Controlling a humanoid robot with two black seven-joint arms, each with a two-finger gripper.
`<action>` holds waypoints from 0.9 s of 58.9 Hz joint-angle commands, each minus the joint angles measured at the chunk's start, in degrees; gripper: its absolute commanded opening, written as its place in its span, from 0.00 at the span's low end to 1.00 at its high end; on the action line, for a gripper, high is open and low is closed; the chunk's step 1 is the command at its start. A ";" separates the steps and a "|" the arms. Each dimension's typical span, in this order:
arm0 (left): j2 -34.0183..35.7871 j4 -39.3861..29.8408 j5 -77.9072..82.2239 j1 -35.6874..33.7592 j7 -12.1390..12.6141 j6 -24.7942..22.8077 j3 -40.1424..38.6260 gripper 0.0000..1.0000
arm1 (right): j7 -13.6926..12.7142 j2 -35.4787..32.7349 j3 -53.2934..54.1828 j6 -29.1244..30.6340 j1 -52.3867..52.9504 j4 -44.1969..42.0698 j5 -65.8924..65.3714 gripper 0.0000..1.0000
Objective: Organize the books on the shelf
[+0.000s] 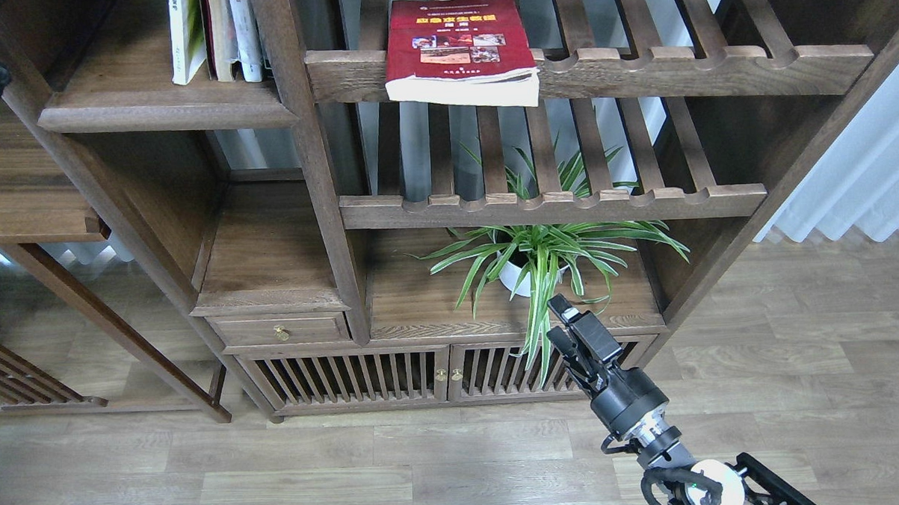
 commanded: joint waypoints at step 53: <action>-4.01 6.27 -5.52 -5.66 23.81 0.00 3.70 0.01 | 0.08 -0.09 -0.02 0.01 -0.27 -0.01 0.01 0.98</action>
